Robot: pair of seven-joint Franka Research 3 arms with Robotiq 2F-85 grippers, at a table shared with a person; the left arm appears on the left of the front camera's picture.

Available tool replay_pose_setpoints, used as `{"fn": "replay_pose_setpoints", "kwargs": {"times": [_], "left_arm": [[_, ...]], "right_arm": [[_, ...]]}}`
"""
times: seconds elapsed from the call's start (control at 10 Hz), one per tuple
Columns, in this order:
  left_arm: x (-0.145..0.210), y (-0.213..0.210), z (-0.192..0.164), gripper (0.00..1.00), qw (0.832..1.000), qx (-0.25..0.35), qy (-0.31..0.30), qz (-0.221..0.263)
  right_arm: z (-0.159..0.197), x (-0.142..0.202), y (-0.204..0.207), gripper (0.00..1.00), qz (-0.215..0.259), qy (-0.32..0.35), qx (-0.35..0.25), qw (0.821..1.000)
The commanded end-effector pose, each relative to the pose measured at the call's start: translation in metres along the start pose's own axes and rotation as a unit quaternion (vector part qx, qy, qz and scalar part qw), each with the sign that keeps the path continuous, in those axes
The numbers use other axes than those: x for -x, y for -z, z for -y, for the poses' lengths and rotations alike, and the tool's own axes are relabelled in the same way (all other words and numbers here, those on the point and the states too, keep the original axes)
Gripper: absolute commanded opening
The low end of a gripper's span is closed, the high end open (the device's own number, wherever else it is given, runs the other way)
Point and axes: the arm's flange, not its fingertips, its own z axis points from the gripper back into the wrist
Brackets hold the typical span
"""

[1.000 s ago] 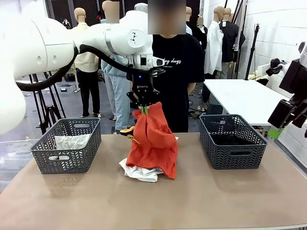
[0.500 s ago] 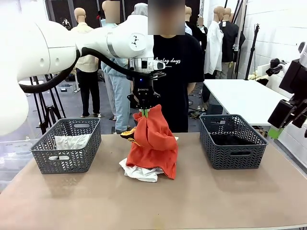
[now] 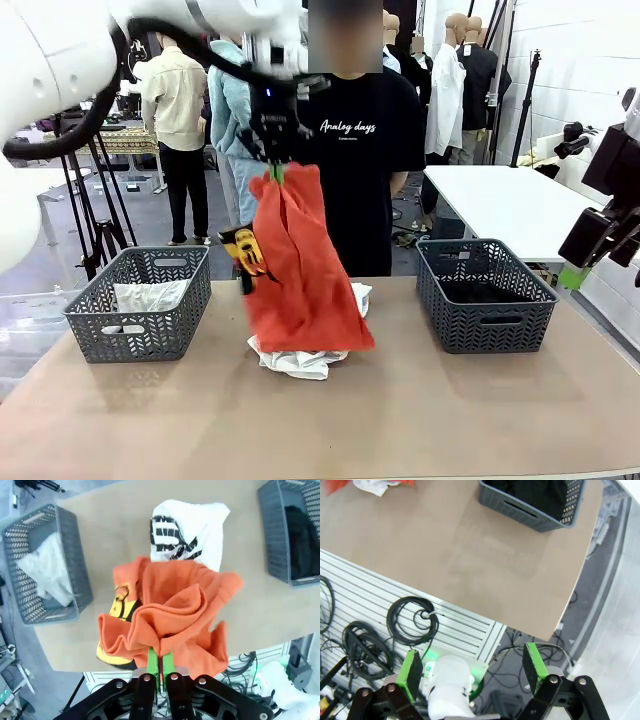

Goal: Sort the tops and bottoms.
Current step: Lift clothes from the center of the table with your left hand.

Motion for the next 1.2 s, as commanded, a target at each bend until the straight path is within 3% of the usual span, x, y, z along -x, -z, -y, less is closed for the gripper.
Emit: {"fn": "replay_pose_setpoints", "kwargs": {"times": [0.0,0.4,0.6,0.7,1.1], "left_arm": [[-0.031,-0.033,0.025,0.00,1.000,-0.005,-0.006,0.024],[-0.025,-0.055,0.042,0.00,0.998,-0.013,0.008,0.053],[-0.020,-0.061,0.038,0.00,0.997,-0.028,-0.014,0.066],[0.004,-0.022,0.030,0.00,0.999,-0.002,0.013,0.049],[0.004,-0.022,0.030,0.00,0.999,-0.002,0.013,0.049]], "right_arm": [[0.000,0.001,0.001,1.00,-0.005,0.001,0.000,1.000],[0.000,0.001,0.001,1.00,-0.005,0.001,0.000,1.000],[0.000,0.001,0.001,1.00,-0.005,0.001,0.000,1.000],[0.000,0.001,0.001,1.00,-0.005,0.001,0.000,1.000],[0.000,0.001,0.001,1.00,-0.005,0.001,0.000,1.000]]}}
